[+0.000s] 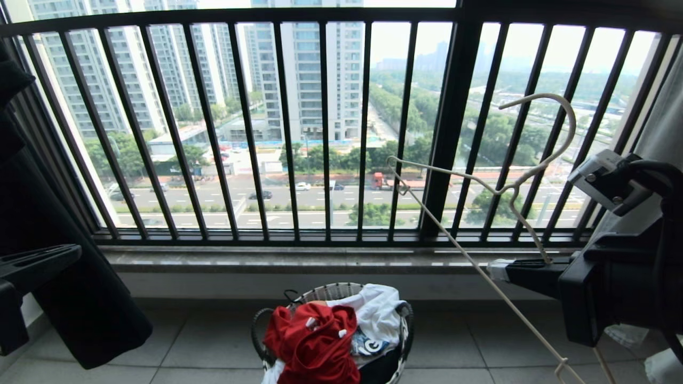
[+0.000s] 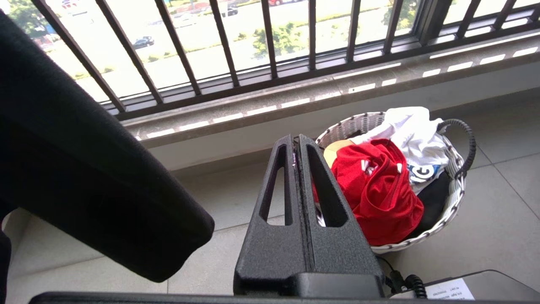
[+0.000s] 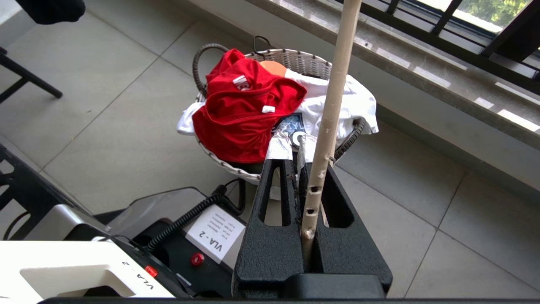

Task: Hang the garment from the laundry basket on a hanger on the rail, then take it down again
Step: Pick up clothes from the basket

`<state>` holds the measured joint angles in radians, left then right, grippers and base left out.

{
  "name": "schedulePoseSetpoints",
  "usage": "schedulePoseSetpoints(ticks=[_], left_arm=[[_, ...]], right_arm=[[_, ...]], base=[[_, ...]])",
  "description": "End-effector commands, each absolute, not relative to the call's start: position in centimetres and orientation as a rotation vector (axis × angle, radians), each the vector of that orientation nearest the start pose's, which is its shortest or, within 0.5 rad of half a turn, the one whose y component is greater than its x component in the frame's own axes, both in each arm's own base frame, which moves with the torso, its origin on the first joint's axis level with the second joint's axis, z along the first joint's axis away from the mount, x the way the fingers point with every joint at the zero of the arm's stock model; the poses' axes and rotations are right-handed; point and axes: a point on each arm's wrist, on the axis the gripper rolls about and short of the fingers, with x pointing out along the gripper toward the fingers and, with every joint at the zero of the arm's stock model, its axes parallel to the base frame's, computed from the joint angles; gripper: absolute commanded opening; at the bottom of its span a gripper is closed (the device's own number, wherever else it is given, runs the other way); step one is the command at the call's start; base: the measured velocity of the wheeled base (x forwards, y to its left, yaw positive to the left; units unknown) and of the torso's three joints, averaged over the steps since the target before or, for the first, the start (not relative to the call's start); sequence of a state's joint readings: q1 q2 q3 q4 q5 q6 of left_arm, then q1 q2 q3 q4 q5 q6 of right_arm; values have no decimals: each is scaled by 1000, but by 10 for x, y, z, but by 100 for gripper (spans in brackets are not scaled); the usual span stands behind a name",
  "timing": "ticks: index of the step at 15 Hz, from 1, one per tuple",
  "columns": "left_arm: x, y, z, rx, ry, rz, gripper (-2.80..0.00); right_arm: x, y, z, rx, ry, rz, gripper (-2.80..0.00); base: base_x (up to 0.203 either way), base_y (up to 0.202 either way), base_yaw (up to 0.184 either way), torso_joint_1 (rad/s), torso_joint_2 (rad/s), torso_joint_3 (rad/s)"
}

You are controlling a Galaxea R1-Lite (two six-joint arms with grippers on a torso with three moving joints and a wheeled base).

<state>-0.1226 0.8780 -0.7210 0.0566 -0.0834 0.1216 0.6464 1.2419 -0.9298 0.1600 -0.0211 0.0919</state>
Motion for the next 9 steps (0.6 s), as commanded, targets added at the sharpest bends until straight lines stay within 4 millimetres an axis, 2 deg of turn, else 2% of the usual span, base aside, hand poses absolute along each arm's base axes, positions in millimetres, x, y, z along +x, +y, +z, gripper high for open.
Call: schedulePoseSetpoints(ticks=[1,5,9], left_arm=[[169,-47,245,167,404,-381,-280],[212,-124,215,226,571,-637,-280],[253,-163,166,263,748,-663,-280]], right_arm=[[154,113,252,-74,502,577,-280],[159,110,255,-58,466,556,-280],[167,111,252,-59,483,537,-280]], base=[[0,0,0,0,0,0],[0,0,0,0,0,0],[0,0,0,0,0,0]])
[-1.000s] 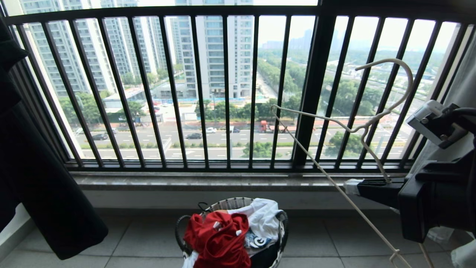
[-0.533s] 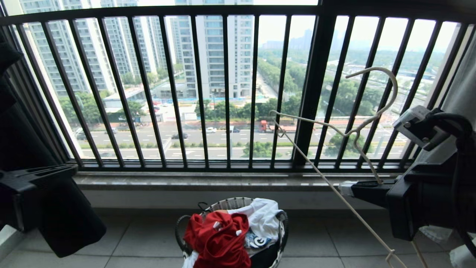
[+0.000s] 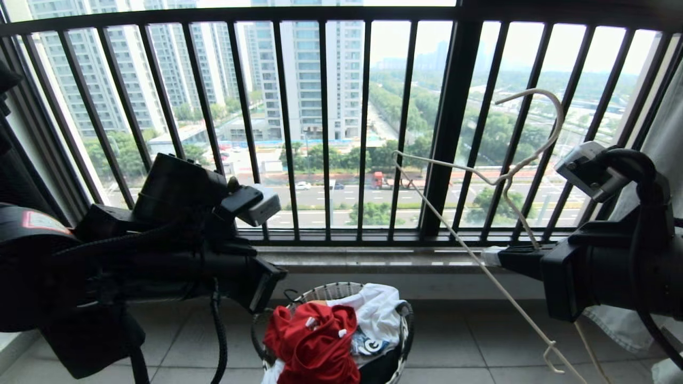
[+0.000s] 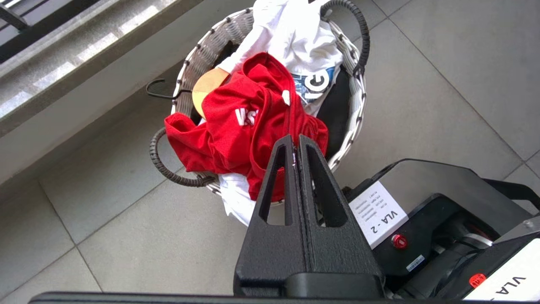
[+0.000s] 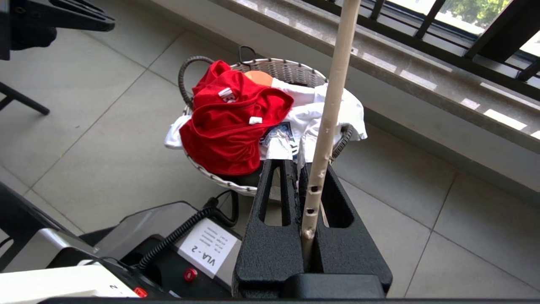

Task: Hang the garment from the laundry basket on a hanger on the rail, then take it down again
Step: Pick up clothes from the basket

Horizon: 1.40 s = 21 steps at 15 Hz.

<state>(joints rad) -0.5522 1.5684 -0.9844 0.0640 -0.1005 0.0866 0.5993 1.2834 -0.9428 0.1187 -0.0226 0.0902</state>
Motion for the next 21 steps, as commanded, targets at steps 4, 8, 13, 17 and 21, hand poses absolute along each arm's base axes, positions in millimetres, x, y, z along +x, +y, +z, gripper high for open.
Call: schedulePoseSetpoints(ticks=[4,8,13,17,21], left_arm=[[292,-181,111,294,897,-635,-147],[313,-192,68,318,994,-624,0],[333,-200,25,381,1028,-511,0],[344,-206,3,398,973,-457,0],[343,-207,-6,407,990,-456,0]], right_arm=[[176,114,245,-66,513,521,-280],[177,115,244,-67,521,519,-280],[177,115,244,-66,521,519,-280],[177,115,244,-66,518,520,-280],[177,115,244,-65,518,519,-280]], base=[[0,0,0,0,0,0],[0,0,0,0,0,0],[0,0,0,0,0,0],[0,0,0,0,0,0],[0,0,0,0,0,0]])
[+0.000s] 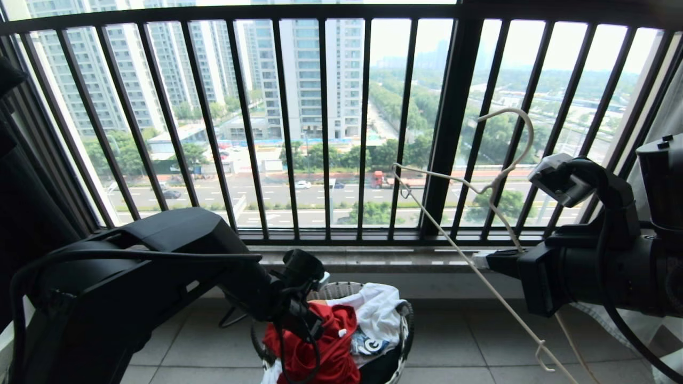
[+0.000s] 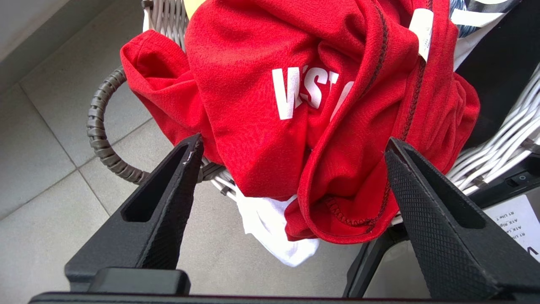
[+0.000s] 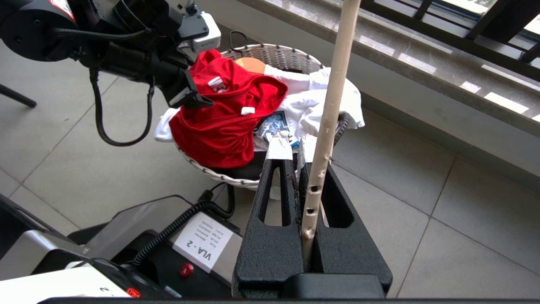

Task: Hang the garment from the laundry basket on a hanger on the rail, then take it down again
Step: Pick up clothes from the basket

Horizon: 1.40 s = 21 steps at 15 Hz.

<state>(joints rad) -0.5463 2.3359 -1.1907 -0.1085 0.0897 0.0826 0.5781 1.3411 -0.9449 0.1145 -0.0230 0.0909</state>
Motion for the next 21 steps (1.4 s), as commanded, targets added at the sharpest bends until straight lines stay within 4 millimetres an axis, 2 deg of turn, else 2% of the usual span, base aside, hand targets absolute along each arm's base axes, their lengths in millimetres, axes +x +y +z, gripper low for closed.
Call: schedulePoseSetpoints(ticks=[1,6,7,8,16,21], left_arm=[[343,-207,-8,410,996,-456,0],[347,-208,-20,438,994,-410,0],[350,-210,-21,451,952,-372,-131],[350,-210,-22,460,947,-368,-280],[348,-210,-26,465,957,-371,-280],[346,-211,-12,454,937,-375,-280]], right_arm=[[177,115,244,-66,518,519,-280],[177,115,245,-66,516,520,-280],[177,115,245,-64,515,520,-280],[177,115,245,-65,515,518,-280],[177,114,246,-64,510,517,-280],[177,114,247,-62,506,518,-280]], base=[[0,0,0,0,0,0],[0,0,0,0,0,0],[0,0,0,0,0,0],[0,0,0,0,0,0],[0,0,0,0,0,0],[0,0,0,0,0,0]])
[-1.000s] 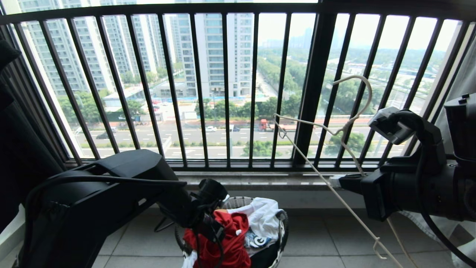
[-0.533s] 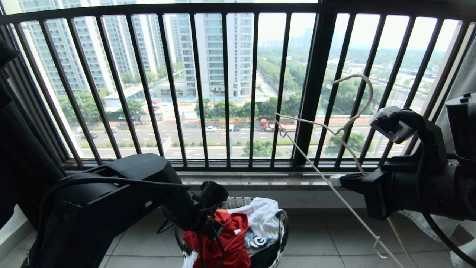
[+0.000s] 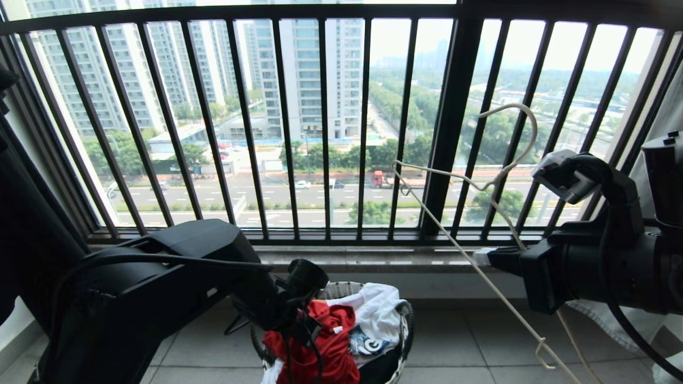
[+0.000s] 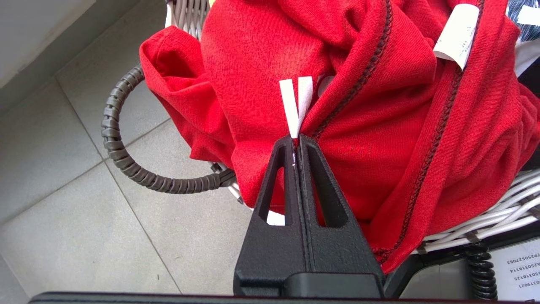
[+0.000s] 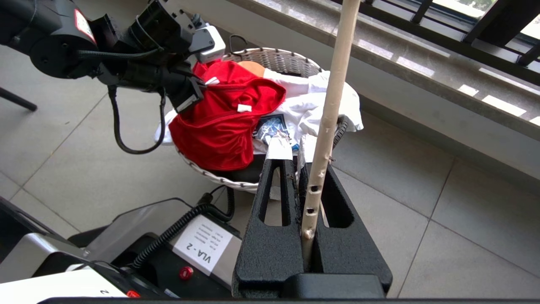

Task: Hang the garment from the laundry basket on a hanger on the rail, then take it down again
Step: Pick up clothes from the basket

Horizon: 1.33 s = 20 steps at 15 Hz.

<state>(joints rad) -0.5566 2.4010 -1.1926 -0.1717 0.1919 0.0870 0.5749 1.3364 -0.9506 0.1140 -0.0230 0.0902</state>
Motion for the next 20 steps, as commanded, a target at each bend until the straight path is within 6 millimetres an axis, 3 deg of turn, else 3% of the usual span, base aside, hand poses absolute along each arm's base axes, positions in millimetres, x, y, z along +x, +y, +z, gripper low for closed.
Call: schedulePoseSetpoints(ticks=[1,6,9,13,16,20], left_arm=[[343,-211,-3,451,923,-379,-280],[299,-210,44,467,975,-402,-280],[280,-196,47,575,1094,-238,-280],[274,-172,32,593,1205,-115,-280],[275,-169,23,600,1224,-77,-280],[267,-185,54,562,1133,-168,-280]], right_arm=[[177,114,247,-63,507,518,-280],[174,112,253,-56,485,520,-280],[173,112,254,-54,481,519,-280],[172,111,256,-52,471,520,-280],[173,111,255,-52,475,518,-280],[173,109,256,-48,470,507,-280]], base=[[0,0,0,0,0,0],[0,0,0,0,0,0],[0,0,0,0,0,0],[0,0,0,0,0,0],[0,0,0,0,0,0],[0,0,0,0,0,0]])
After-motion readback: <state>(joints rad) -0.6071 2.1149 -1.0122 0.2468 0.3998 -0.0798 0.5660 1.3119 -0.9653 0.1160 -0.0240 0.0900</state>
